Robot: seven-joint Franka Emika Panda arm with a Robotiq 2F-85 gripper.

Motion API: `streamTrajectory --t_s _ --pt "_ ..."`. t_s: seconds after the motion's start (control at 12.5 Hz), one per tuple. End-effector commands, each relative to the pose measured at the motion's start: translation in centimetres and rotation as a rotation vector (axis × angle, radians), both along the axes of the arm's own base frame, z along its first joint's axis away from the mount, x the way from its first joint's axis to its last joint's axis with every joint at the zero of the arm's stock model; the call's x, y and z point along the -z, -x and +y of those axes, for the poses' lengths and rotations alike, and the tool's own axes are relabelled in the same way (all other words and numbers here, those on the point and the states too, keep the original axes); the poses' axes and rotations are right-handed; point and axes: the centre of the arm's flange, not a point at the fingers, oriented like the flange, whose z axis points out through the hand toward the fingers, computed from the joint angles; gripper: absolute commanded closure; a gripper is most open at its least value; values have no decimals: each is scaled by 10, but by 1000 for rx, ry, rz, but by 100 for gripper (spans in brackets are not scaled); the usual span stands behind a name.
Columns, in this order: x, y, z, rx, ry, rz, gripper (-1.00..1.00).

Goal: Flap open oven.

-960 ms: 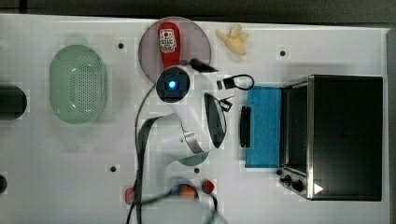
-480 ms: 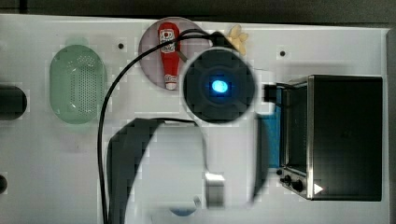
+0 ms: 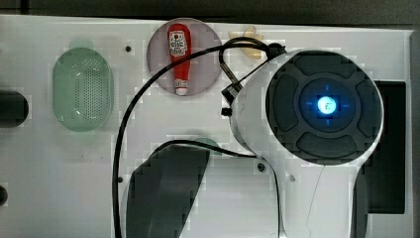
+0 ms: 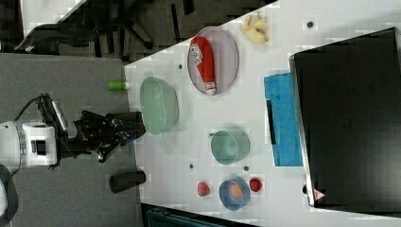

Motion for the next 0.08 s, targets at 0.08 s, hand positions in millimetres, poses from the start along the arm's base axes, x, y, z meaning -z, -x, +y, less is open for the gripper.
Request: streamTrajectory --t_s 0.08 --pt "7 -6 14 19 2 39 65"
